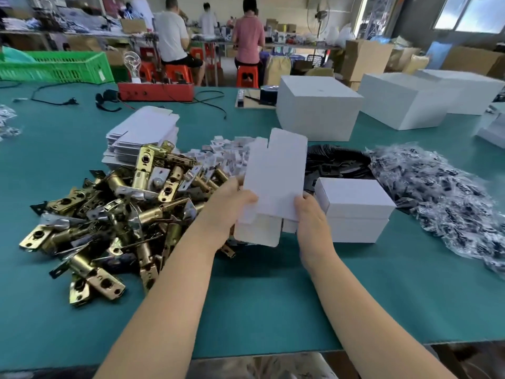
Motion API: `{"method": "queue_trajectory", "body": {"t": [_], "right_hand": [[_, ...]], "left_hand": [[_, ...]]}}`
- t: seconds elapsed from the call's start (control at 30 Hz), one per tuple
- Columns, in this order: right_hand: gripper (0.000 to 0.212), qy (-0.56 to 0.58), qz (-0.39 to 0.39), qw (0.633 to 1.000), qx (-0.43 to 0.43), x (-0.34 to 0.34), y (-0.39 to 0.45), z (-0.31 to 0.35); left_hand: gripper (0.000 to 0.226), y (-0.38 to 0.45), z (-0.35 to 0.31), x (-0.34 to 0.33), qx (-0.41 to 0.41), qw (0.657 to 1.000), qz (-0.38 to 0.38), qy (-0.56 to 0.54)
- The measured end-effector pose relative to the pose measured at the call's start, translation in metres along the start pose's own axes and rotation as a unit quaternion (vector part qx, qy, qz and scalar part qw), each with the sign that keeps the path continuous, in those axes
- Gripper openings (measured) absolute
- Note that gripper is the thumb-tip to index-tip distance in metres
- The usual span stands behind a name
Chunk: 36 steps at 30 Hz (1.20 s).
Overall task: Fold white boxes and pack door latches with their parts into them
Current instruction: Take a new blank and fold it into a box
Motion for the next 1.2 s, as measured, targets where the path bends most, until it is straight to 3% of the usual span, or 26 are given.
{"method": "queue_trajectory", "body": {"t": [0.07,0.13,0.23,0.4,0.6,0.73,0.9,1.03,1.1,1.2], "right_hand": [[0.021,0.026,-0.005,1.000,-0.008,0.003,0.000,0.000],[0.026,0.055,-0.006,0.998,-0.013,0.006,0.000,0.000],[0.021,0.110,0.008,0.994,-0.013,0.007,-0.002,0.002],[0.016,0.130,0.018,0.989,-0.063,0.009,-0.002,-0.001],[0.009,0.121,0.038,0.990,-0.067,0.010,-0.003,0.001],[0.012,0.135,0.031,0.987,-0.080,0.005,-0.006,0.001],[0.009,0.143,0.008,0.987,-0.069,0.017,-0.002,0.008],[0.026,0.167,0.110,0.979,-0.034,0.011,-0.002,0.016],[0.043,0.112,0.169,0.979,0.019,0.008,-0.006,0.019],[0.058,-0.062,0.139,0.984,0.094,0.004,-0.011,0.018]], "left_hand": [[0.043,-0.005,0.008,-0.007,-0.043,0.998,0.026,0.034],[0.048,-0.007,0.010,-0.012,-0.087,0.995,-0.002,0.052],[0.051,-0.009,0.013,-0.017,-0.070,0.989,-0.048,0.119],[0.046,-0.016,0.012,-0.025,-0.138,0.970,0.021,0.201],[0.040,-0.017,0.011,-0.024,-0.128,0.982,0.035,0.137],[0.060,-0.017,0.013,-0.030,-0.122,0.979,0.019,0.162],[0.074,-0.014,0.010,-0.018,-0.108,0.958,0.111,0.240],[0.058,-0.011,0.005,-0.009,-0.119,0.975,0.070,0.173],[0.050,-0.010,0.006,-0.006,-0.097,0.989,0.026,0.107],[0.040,-0.010,0.008,-0.007,-0.083,0.986,-0.014,0.145]]}}
Point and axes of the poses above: each hand's wrist, its own y-axis towards the middle knuckle, its own x-axis out of the back of the hand, z = x × y, the point moved 4 cm from there along y, towards the middle knuckle, and after that the axes turned 2 degrees about -z, right-handed, at the moved point
